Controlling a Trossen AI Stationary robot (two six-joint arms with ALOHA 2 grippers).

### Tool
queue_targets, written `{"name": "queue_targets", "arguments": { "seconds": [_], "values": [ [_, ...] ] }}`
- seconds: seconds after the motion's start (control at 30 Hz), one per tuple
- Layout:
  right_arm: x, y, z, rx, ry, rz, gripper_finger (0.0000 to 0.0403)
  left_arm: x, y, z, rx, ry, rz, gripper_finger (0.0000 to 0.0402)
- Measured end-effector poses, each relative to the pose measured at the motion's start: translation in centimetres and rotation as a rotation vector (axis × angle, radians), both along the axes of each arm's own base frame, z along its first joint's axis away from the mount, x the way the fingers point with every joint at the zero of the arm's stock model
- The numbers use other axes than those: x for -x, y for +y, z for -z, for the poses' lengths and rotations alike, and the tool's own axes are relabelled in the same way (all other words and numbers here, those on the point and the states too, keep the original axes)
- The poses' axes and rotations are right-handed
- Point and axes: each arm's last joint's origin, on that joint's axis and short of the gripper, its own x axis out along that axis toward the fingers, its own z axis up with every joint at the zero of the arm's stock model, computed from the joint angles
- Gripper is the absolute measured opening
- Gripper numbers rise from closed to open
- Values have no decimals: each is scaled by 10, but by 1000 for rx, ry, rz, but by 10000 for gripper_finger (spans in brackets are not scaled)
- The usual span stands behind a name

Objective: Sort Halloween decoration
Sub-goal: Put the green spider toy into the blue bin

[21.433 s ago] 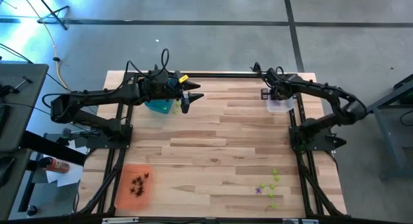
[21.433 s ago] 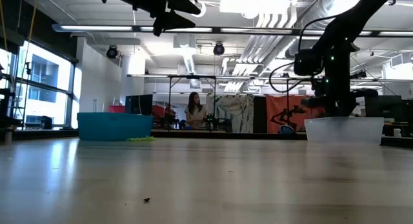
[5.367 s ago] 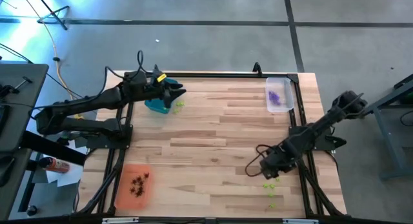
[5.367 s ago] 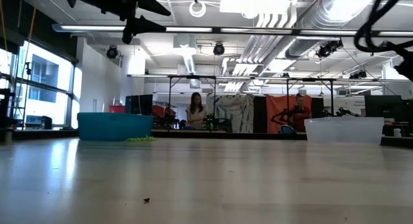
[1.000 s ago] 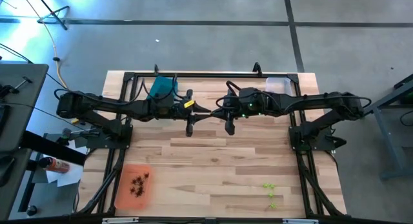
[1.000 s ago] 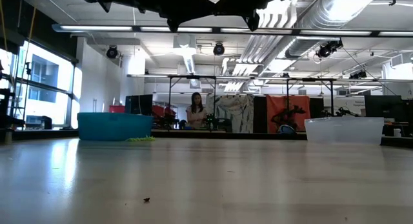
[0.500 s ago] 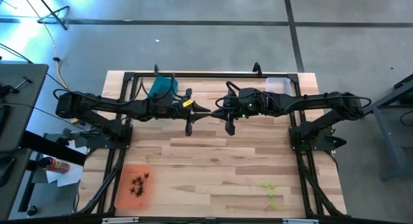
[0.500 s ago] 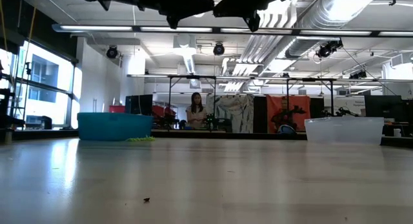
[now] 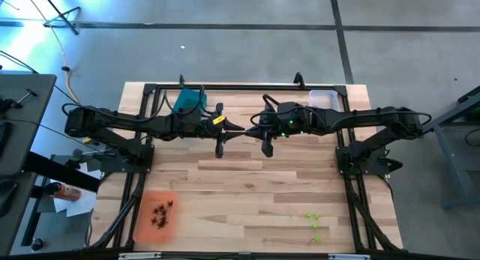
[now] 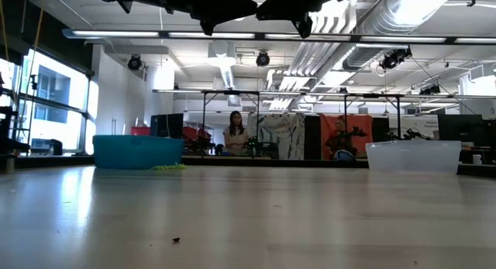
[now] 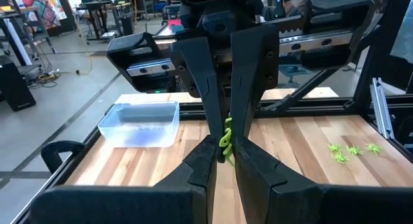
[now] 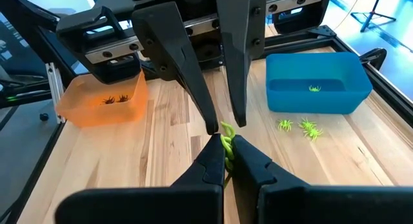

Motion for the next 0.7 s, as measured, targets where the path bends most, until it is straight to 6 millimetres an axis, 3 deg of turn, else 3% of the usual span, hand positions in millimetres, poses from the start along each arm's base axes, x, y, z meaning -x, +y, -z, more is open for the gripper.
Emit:
{"name": "queue_targets", "arguments": {
  "seconds": [0.37, 0.7],
  "values": [
    [0, 0, 0, 0, -4, 0, 0, 0, 1, 0, -1, 0, 1, 36],
    [0, 0, -1, 2, -6, 3, 0, 0, 3, 0, 0, 0, 0, 3]
  ]
}}
